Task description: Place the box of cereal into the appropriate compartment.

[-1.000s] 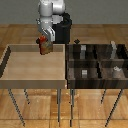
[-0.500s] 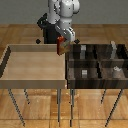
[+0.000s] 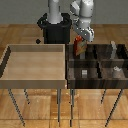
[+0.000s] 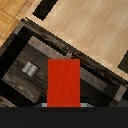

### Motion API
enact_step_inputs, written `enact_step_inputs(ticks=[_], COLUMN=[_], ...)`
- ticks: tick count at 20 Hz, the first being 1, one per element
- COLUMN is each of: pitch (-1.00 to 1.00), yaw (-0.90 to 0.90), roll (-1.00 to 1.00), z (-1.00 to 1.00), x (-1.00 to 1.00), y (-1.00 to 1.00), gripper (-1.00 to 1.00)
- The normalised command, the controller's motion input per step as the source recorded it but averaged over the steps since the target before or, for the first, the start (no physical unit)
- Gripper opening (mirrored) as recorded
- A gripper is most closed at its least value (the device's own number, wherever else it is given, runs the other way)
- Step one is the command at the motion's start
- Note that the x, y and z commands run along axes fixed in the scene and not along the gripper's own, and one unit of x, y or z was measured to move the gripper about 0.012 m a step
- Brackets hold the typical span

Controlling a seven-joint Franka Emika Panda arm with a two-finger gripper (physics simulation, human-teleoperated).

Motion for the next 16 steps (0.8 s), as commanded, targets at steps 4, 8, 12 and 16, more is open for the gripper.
enact_step_inputs(ticks=[4,8,12,16], pitch=[0.0,0.0,0.0,0.0], yaw=[0.0,0.0,0.0,0.0], roll=[0.0,0.0,0.0,0.0], z=[0.0,0.0,0.0,0.0], x=[0.0,0.0,0.0,0.0], y=[1.0,1.0,1.0,1.0], gripper=[-1.0,-1.0,-1.0,-1.0])
